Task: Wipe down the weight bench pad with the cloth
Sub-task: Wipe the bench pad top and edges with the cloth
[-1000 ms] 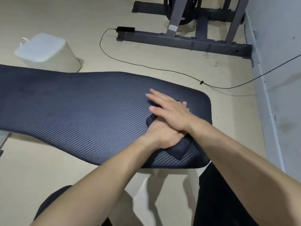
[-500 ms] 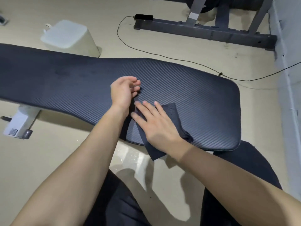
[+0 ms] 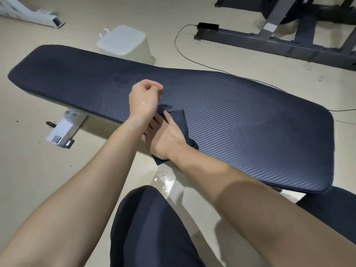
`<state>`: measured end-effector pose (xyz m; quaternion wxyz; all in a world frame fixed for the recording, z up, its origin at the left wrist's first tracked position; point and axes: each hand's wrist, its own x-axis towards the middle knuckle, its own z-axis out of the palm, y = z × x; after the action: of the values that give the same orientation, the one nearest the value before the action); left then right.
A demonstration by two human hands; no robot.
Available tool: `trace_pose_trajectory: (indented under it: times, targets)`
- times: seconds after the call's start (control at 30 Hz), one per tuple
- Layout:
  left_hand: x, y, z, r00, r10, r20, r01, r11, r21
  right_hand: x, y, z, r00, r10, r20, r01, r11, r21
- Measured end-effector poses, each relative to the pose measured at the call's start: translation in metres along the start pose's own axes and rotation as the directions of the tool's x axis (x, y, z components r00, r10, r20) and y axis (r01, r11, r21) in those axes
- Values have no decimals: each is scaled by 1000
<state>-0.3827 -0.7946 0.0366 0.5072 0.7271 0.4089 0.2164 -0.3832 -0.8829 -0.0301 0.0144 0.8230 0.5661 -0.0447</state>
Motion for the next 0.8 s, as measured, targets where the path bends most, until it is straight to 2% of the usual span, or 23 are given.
trace_pose_trajectory:
  times: [0.1, 0.2, 0.3, 0.47, 0.63, 0.73, 0.8]
  targets:
    - [-12, 7, 37, 997, 44, 66, -50, 996, 78, -52, 27, 6, 999, 2, 32, -3, 1000, 28]
    - [-33, 27, 92, 978, 87, 189, -115, 983, 143, -114, 58, 13, 999, -47, 17, 47, 999, 9]
    - [-61, 51, 156, 933, 126, 336, -192, 966, 172, -174, 96, 25, 998, -59, -23, 58, 998, -39]
    - [-102, 82, 236, 865, 172, 472, -300, 931, 209, -255, 158, 38, 994, -44, -98, 30, 990, -139]
    - [-127, 84, 290, 787, 233, 572, -483, 809, 334, -312, 210, 47, 989, -43, -139, 18, 985, -173]
    - [-138, 80, 316, 749, 255, 611, -568, 723, 395, -339, 238, 56, 986, 22, -165, -42, 992, -120]
    - [-143, 79, 330, 741, 268, 616, -607, 660, 442, -348, 244, 61, 969, 130, -210, -134, 991, -6]
